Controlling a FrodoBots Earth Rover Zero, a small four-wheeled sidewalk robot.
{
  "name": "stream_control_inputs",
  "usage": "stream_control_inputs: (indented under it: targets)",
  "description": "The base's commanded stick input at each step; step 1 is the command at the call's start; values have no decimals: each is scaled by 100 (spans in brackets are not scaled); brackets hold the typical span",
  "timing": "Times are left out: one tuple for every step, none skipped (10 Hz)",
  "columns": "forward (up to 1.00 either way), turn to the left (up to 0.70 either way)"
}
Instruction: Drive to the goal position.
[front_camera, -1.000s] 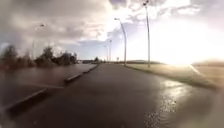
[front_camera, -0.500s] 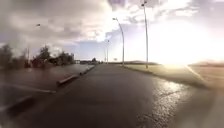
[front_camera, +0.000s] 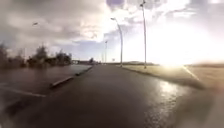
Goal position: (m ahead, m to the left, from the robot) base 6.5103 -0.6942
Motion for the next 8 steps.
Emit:
stream_control_inputs:
  targets:
    - [70, 0]
    - [70, 0]
    - [70, 0]
    - [70, 0]
    - [70, 0]
    - [70, 0]
    - [70, 0]
    - [70, 0]
